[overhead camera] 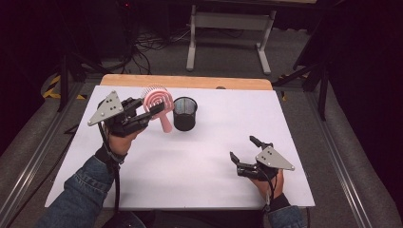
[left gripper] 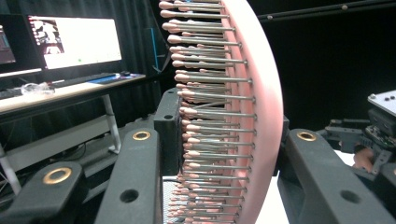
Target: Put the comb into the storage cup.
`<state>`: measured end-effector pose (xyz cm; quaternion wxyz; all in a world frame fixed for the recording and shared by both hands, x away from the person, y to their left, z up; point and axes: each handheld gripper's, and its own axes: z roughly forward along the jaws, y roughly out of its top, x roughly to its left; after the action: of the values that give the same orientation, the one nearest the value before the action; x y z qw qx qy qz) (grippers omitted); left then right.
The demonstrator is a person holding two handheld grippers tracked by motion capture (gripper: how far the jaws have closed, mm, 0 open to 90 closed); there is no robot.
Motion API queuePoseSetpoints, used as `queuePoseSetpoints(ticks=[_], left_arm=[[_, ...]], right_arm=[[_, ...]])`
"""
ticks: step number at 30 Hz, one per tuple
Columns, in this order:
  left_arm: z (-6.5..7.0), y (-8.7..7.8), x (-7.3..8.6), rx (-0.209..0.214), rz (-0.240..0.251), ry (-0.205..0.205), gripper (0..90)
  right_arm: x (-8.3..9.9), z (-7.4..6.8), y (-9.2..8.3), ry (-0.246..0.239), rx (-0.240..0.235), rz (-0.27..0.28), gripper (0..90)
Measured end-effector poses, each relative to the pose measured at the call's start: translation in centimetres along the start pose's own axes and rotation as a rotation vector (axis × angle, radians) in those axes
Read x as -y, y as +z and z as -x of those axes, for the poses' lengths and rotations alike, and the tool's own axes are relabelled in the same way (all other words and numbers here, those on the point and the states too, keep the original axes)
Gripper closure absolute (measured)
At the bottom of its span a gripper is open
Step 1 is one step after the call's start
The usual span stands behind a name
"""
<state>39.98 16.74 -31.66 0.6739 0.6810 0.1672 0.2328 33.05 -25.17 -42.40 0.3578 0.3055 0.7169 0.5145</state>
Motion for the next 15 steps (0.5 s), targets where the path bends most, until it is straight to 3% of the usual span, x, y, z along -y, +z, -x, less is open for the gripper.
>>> queuePoseSetpoints(ticks=[15], left_arm=[[-1.5,1.2,-2.7,-0.032,-0.007,0.052,62.9]], right_arm=[[0.2,0.1,0.1,0.011,-0.001,-0.008,12.8]])
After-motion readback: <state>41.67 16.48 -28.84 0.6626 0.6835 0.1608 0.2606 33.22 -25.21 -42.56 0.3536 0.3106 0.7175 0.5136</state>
